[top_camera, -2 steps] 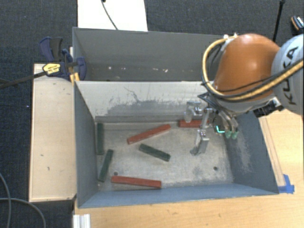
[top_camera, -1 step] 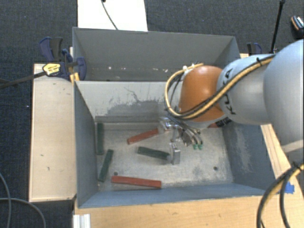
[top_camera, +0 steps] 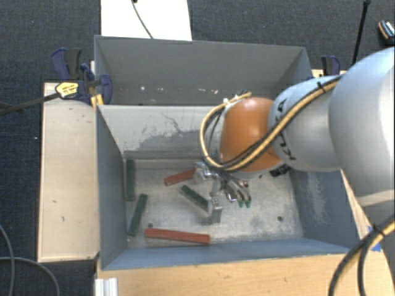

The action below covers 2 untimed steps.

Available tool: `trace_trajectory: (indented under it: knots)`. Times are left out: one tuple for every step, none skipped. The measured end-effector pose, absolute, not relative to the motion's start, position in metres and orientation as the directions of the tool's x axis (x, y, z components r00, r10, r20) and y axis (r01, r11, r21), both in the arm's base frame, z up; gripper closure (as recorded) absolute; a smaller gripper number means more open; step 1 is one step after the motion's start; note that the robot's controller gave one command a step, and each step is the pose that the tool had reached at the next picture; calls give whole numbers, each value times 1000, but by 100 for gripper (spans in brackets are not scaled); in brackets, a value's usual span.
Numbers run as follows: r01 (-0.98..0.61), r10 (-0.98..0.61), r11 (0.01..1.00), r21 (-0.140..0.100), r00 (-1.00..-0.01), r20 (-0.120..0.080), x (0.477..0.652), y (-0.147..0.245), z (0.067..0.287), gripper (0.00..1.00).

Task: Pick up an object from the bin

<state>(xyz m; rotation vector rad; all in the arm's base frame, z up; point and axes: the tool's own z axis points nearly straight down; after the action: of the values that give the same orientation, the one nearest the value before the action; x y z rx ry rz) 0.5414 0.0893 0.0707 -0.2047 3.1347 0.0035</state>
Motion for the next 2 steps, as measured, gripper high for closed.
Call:
trace_trajectory:
  knots:
    - [-125, -125, 992, 1, -992, -2, 543, 87, 71, 100]
    - [-134, -134, 991, 2, -991, -13, 575, 120, 181, 100]
